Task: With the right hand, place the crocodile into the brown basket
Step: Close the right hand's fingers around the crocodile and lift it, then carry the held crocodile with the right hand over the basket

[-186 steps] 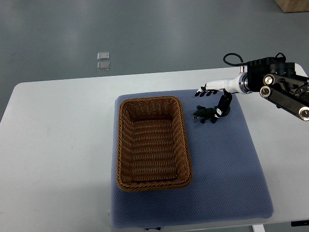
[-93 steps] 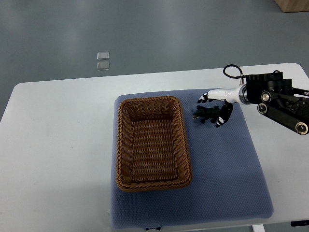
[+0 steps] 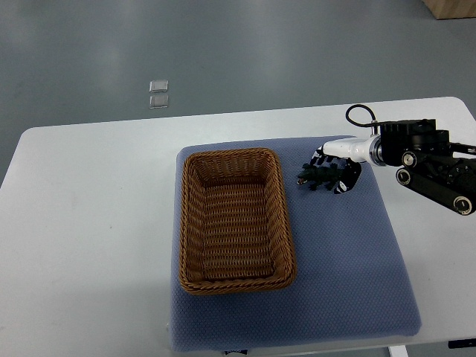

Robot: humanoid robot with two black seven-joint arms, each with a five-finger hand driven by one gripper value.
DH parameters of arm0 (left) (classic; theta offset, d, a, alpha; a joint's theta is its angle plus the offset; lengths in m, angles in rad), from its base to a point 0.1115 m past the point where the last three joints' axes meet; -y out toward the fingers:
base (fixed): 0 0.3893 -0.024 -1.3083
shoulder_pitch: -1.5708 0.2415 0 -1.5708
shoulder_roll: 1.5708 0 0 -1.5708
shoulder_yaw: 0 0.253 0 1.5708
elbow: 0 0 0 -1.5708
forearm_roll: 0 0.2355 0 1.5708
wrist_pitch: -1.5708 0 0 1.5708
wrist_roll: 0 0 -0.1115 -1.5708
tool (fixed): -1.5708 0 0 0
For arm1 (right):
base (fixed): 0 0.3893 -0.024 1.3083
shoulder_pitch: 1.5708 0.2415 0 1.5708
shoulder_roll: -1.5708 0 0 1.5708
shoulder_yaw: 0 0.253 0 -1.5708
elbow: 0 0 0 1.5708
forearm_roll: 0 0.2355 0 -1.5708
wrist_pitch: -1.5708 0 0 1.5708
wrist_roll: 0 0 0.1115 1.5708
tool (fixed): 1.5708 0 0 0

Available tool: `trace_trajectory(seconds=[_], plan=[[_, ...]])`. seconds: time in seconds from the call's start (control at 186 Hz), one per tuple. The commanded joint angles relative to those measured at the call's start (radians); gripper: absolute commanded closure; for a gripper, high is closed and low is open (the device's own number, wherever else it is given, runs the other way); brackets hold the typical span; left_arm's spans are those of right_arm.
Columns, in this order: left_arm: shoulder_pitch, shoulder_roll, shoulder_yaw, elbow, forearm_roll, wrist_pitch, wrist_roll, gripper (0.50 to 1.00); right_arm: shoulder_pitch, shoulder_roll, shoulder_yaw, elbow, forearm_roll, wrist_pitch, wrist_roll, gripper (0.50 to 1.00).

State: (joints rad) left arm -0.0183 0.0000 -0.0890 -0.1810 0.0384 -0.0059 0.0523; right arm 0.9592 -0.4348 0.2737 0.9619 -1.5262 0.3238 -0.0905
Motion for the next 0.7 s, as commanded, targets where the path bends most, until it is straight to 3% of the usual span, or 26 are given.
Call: trace_trajectory(seconds=[0.0, 0.113, 0.226, 0.549, 0.695], plan=[[0.000, 0.000, 0.000, 0.000, 0.000, 0.000, 0.000, 0.500, 0.001, -0.001, -0.001, 0.000, 0.000, 0.000, 0.000, 0.787], [0.000, 0.000, 0.000, 0.000, 0.000, 0.000, 0.000, 0.500, 0.001, -0.001, -0.007, 0.000, 0.000, 0.000, 0.000, 0.918], [0.000, 0.000, 0.000, 0.000, -0.002, 0.001, 0.000, 0.500, 0.004, -0.002, -0.007, 0.000, 0.000, 0.000, 0.000, 1.000], [0.001, 0.000, 0.000, 0.000, 0.000, 0.000, 0.000, 0.500, 0.088, -0.025, -0.002, 0.001, 0.015, 0.015, 0.002, 1.000], [0.000, 0.000, 0.000, 0.000, 0.000, 0.000, 0.000, 0.500, 0.125, -0.056, 0.004, 0.011, 0.020, 0.064, 0.002, 1.000]])
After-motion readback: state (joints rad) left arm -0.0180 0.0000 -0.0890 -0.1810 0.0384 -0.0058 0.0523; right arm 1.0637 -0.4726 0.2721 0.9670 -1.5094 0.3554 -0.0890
